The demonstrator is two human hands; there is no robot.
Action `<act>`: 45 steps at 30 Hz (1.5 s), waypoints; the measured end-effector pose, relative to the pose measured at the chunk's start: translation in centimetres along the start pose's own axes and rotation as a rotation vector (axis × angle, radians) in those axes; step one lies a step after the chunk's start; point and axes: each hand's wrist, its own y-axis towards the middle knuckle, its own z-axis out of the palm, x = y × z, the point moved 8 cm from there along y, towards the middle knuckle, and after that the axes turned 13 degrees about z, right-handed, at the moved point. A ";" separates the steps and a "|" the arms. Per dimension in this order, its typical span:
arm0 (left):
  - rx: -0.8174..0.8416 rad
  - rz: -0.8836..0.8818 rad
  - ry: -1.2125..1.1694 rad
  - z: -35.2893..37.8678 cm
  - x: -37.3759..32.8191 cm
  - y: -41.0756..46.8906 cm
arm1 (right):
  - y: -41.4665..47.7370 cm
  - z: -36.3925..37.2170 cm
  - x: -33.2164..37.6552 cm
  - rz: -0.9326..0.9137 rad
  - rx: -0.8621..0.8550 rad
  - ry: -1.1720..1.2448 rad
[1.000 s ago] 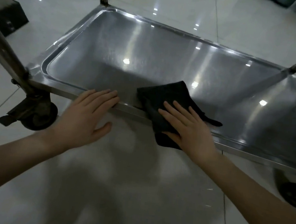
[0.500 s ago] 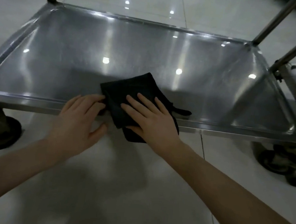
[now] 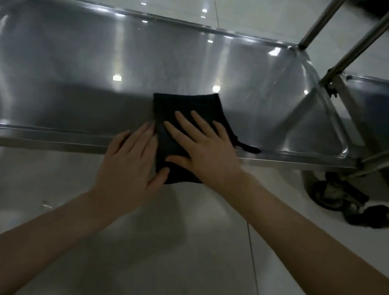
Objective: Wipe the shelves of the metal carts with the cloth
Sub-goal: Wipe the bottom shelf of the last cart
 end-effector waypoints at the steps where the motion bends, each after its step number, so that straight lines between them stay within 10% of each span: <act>1: -0.001 -0.012 0.006 0.0 0.2 -0.2 | 0.5 0.4 0.8 -0.019 0.006 -0.007; 12: 0.087 0.044 0.064 0.6 -1.8 1.5 | -8.2 -0.4 -19.9 0.125 -0.091 -0.078; 25: 0.166 0.130 -0.041 2.3 -7.5 7.1 | -5.6 -0.2 -13.1 0.124 -0.153 0.067; 34: 0.258 0.273 -0.047 3.2 -11.6 10.8 | -11.2 0.2 -24.0 0.595 0.010 -0.009; 40: 0.298 0.370 -0.109 4.2 -12.7 15.1 | -9.0 0.2 -19.4 0.468 0.005 0.140; 45: 0.297 0.343 -0.116 5.1 -12.5 16.1 | -8.5 1.8 -28.5 0.908 0.101 0.134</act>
